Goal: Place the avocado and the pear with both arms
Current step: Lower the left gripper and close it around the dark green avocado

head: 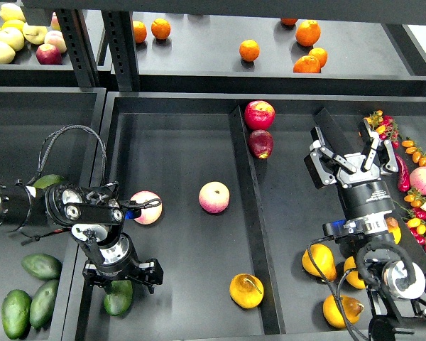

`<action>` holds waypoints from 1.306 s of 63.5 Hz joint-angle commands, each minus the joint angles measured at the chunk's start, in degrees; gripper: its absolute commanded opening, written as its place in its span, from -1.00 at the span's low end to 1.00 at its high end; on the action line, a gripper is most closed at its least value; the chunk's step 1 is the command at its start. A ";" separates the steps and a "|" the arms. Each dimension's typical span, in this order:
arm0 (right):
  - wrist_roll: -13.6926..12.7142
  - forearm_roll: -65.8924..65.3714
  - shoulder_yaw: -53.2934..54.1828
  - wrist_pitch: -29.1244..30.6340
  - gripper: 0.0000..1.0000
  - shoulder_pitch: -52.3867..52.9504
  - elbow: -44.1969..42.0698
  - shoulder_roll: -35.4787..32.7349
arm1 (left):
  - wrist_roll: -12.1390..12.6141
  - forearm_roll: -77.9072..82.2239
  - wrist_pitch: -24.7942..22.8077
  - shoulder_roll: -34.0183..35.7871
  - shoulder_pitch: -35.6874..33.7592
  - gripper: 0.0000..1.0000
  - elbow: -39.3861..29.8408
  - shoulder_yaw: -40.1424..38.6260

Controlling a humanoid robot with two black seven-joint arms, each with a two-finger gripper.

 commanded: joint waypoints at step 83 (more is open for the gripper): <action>0.00 0.44 0.44 0.61 0.99 -0.09 0.00 0.00 | 0.00 0.35 0.00 -4.11 2.90 0.98 4.13 4.68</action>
